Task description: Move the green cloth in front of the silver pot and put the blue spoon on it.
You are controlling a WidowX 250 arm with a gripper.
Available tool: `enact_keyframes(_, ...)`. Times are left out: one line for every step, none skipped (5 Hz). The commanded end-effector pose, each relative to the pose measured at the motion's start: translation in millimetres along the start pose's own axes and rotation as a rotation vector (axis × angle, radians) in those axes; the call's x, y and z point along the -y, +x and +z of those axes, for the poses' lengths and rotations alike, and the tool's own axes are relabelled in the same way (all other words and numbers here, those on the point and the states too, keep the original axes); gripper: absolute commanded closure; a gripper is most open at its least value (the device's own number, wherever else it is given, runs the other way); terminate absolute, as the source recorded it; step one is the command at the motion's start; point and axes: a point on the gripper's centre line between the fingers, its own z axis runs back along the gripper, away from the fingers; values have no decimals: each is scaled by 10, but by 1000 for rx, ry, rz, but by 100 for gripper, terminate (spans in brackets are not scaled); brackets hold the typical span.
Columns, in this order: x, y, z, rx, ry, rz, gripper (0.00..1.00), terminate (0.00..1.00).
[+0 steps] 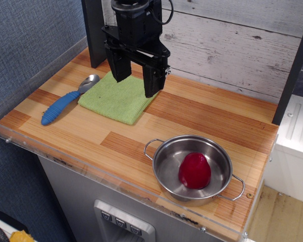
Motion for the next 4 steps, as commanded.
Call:
enact_keyframes(0, 0, 0, 0, 0, 0, 0, 0)
enact_keyframes(-288, -205, 80, 25, 7, 86, 0, 0)
enact_keyframes(-565, -518, 72, 24, 1, 166, 0, 0)
enact_keyframes(-960, -825, -11, 31, 46, 228, 0, 0)
